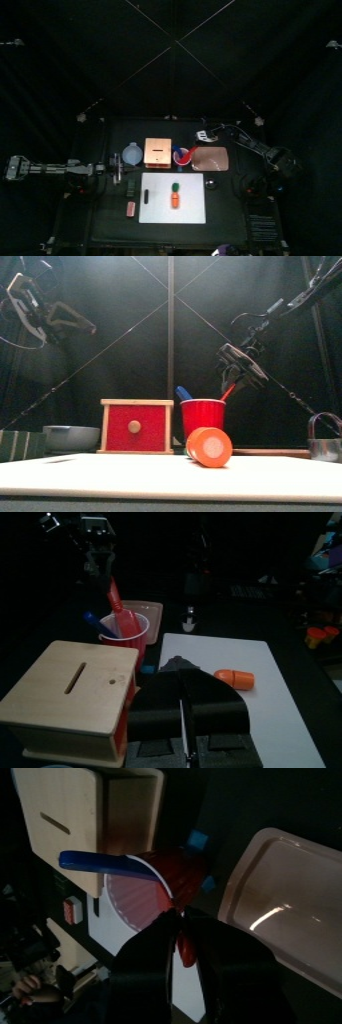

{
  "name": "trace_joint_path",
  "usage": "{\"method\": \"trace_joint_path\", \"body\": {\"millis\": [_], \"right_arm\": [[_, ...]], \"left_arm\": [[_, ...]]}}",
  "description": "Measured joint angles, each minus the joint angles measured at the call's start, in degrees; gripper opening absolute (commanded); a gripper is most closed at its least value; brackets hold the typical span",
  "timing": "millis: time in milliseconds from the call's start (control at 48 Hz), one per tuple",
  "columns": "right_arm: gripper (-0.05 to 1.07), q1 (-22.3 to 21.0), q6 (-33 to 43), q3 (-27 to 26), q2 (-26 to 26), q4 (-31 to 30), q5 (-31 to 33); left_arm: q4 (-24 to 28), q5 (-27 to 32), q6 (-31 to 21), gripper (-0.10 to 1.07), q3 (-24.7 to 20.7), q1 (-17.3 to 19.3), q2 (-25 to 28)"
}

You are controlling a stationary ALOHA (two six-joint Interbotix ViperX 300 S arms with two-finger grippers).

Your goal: Grab knife with other hand

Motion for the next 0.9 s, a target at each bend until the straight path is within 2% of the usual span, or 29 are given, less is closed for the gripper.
{"method": "trace_joint_path", "body": {"millis": [458,604,896], "right_arm": [[0.44,0.7,0.0,-0.35,-1.41,-0.62,1.14],[0.44,0.62,0.0,-0.35,-5.19,-1.32,2.46],[0.44,-0.53,-0.44,2.55,-16.79,-1.49,3.08]], "left_arm": [[-0.35,0.18,0.0,0.0,0.35,0.62,0.0],[-0.35,0.18,0.0,0.0,0.35,0.7,0.0],[-0.35,0.18,0.0,0.0,0.35,1.05,0.0]]}}
